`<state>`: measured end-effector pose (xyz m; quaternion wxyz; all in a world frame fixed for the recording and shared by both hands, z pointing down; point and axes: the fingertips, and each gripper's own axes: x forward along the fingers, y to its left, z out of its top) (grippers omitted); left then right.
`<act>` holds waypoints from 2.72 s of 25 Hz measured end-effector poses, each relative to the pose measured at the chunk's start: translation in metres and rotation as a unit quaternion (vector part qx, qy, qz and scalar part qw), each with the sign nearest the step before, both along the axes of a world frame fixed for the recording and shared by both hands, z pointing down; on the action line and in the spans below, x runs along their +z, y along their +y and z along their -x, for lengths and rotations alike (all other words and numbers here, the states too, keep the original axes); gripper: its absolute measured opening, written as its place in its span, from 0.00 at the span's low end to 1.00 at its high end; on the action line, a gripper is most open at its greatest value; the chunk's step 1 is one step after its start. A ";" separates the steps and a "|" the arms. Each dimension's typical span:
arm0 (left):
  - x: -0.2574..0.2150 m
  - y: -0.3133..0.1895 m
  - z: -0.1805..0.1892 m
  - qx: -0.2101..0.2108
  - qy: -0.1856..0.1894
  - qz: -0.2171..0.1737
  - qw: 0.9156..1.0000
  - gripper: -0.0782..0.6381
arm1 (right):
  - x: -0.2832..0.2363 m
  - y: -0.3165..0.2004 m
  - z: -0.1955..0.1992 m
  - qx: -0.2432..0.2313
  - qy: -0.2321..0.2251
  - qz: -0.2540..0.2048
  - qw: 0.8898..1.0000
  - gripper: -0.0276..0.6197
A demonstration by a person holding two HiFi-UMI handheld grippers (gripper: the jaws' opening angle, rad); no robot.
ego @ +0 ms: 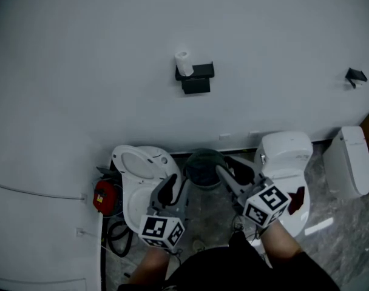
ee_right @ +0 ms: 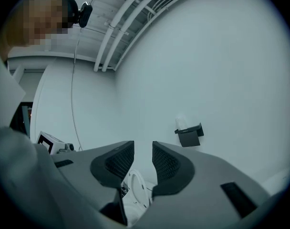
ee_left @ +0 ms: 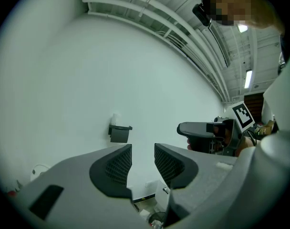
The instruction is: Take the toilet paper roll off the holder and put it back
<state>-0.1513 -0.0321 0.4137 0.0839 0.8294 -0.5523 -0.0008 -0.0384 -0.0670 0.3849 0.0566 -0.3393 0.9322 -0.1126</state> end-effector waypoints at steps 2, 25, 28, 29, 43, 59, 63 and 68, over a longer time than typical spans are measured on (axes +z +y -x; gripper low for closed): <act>-0.002 -0.017 -0.013 -0.008 -0.003 -0.003 1.000 0.30 | -0.002 -0.019 -0.011 -0.009 -0.003 -0.002 1.000 0.23; -0.023 -0.152 -0.099 -0.071 -0.009 -0.025 0.997 0.32 | -0.016 -0.151 -0.107 -0.061 -0.003 -0.019 0.998 0.26; -0.025 -0.167 -0.098 -0.068 -0.012 -0.026 0.997 0.33 | -0.016 -0.164 -0.107 -0.056 -0.006 -0.017 0.998 0.26; -0.025 -0.173 -0.096 -0.067 -0.013 -0.025 0.997 0.33 | -0.016 -0.169 -0.105 -0.054 -0.007 -0.016 0.998 0.27; -0.020 -0.317 -0.028 -0.026 -0.009 -0.025 0.999 0.38 | 0.002 -0.293 -0.051 0.003 0.000 -0.001 1.000 0.32; -0.022 -0.431 0.046 -0.005 -0.007 -0.039 0.999 0.47 | 0.017 -0.365 0.010 0.043 0.031 0.010 0.999 0.38; -0.026 -0.450 0.054 0.000 -0.010 -0.043 0.999 0.50 | 0.016 -0.371 0.016 0.053 0.038 0.009 0.998 0.39; -0.025 -0.472 0.054 0.014 -0.017 -0.041 0.999 0.54 | 0.017 -0.378 0.019 0.068 0.040 0.010 0.997 0.41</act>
